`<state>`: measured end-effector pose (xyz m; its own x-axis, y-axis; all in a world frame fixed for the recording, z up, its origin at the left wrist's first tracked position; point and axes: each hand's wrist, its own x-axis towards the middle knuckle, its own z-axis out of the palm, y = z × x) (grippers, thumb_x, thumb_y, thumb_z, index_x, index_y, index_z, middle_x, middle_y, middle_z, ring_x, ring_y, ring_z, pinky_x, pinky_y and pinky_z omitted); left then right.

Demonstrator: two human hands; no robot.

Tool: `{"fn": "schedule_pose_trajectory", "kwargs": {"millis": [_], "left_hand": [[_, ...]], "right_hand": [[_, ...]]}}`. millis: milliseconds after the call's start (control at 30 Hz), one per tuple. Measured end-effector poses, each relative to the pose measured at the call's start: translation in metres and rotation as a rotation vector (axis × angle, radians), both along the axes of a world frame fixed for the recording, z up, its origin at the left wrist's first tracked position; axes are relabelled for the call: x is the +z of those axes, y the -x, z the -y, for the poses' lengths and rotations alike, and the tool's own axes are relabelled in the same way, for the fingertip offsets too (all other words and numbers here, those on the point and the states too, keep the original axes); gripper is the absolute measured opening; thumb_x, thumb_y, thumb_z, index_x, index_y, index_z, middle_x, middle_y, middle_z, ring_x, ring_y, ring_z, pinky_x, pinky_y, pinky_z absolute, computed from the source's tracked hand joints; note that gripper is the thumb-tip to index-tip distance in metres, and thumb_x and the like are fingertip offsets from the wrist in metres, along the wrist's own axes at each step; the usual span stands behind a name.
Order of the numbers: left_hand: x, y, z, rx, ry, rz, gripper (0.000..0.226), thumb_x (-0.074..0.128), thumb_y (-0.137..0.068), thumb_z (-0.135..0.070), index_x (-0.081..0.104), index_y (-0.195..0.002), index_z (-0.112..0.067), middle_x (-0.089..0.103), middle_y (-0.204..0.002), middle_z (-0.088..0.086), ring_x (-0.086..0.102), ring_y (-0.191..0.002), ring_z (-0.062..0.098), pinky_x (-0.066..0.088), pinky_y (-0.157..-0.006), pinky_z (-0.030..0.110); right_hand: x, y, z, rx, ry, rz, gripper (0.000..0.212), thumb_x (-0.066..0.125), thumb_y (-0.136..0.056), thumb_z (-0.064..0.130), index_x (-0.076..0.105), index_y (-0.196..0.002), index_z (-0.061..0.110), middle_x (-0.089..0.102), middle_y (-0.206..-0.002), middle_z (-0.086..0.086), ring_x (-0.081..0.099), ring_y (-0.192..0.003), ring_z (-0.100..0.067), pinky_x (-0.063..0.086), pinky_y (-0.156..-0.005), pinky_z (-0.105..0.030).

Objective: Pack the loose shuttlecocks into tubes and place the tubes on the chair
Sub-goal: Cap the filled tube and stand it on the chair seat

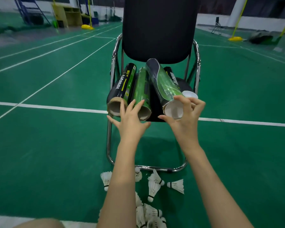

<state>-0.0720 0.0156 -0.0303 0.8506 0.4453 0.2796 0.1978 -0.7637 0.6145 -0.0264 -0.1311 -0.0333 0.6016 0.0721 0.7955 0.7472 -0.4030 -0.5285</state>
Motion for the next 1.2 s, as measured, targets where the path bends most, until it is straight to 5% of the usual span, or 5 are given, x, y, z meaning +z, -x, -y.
{"fn": "schedule_pose_trajectory", "kwargs": {"millis": [100,400,767,967,1200], "left_hand": [[-0.008,-0.001,-0.003,-0.015,0.006,0.012,0.081,0.076,-0.071,-0.031,0.032,-0.135,-0.052,0.024,-0.150,-0.019,-0.009,-0.141,0.006,-0.012,-0.099,0.070],[-0.015,-0.003,-0.004,-0.025,0.011,0.029,0.086,0.068,-0.072,-0.008,0.031,-0.135,-0.052,0.022,-0.149,-0.020,-0.012,-0.141,0.007,-0.011,-0.099,0.070],[-0.019,0.001,-0.004,-0.047,0.000,0.056,0.089,0.070,-0.072,-0.014,0.024,-0.139,-0.050,0.016,-0.153,-0.015,-0.013,-0.142,0.010,-0.014,-0.102,0.066],[-0.024,0.006,0.002,-0.075,0.048,0.046,0.095,0.070,-0.073,-0.013,0.017,-0.141,-0.052,0.006,-0.154,-0.017,-0.012,-0.142,0.011,-0.012,-0.105,0.062],[-0.024,0.009,0.001,-0.080,0.163,0.085,0.096,0.070,-0.072,-0.006,0.019,-0.140,-0.050,0.010,-0.153,-0.017,0.017,-0.131,0.020,0.014,-0.111,0.046]], "right_hand": [[-0.012,-0.010,-0.003,-0.053,0.028,0.027,0.072,0.087,-0.059,0.025,0.045,-0.117,0.028,0.028,-0.115,-0.003,0.031,-0.105,-0.005,0.032,-0.101,-0.017],[-0.045,-0.020,-0.026,-0.122,0.239,0.089,0.066,0.082,-0.066,0.034,0.045,-0.119,0.028,0.027,-0.115,0.001,0.033,-0.108,-0.025,0.039,-0.093,-0.063],[-0.057,-0.019,-0.015,0.036,0.123,-0.063,0.078,0.084,-0.065,0.021,0.035,-0.125,0.028,0.028,-0.123,0.005,0.034,-0.117,-0.019,0.023,-0.092,0.002],[-0.058,-0.026,-0.016,-0.116,0.280,0.050,0.069,0.080,-0.068,0.031,0.043,-0.126,0.022,0.044,-0.129,0.002,0.032,-0.117,-0.021,0.027,-0.101,-0.028],[-0.050,-0.040,-0.021,-0.211,0.364,0.086,0.073,0.080,-0.064,0.032,0.046,-0.128,0.020,0.054,-0.130,-0.001,0.034,-0.117,-0.020,0.025,-0.098,-0.032]]}}
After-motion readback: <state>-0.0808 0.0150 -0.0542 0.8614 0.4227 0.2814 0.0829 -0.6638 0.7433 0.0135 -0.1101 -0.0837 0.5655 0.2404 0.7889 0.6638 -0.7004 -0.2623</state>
